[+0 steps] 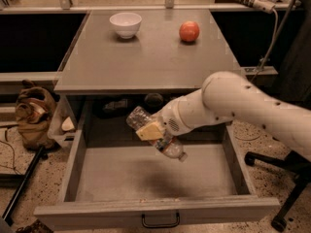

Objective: Place water bottle into top drawer

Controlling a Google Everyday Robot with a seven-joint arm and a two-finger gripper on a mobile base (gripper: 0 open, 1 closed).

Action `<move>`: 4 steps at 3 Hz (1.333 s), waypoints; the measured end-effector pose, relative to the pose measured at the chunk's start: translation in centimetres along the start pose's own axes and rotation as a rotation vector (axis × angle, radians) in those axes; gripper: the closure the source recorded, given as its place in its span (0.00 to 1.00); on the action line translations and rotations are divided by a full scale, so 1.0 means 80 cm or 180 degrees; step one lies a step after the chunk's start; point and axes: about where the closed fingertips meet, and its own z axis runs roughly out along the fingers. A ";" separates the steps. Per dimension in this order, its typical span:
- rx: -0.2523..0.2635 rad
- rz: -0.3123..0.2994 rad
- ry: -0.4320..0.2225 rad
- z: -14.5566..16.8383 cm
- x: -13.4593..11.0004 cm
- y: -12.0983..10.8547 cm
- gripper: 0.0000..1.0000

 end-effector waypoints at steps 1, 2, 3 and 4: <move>0.0066 0.0113 -0.0102 0.065 0.021 -0.001 1.00; 0.0168 0.0210 -0.0155 0.105 0.040 -0.002 1.00; 0.0243 0.0236 -0.0071 0.132 0.060 -0.001 1.00; 0.0206 0.0285 0.0008 0.142 0.076 0.007 1.00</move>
Offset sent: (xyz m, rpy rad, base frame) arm 0.0157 0.0516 -0.1227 0.0484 -0.0095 -0.1486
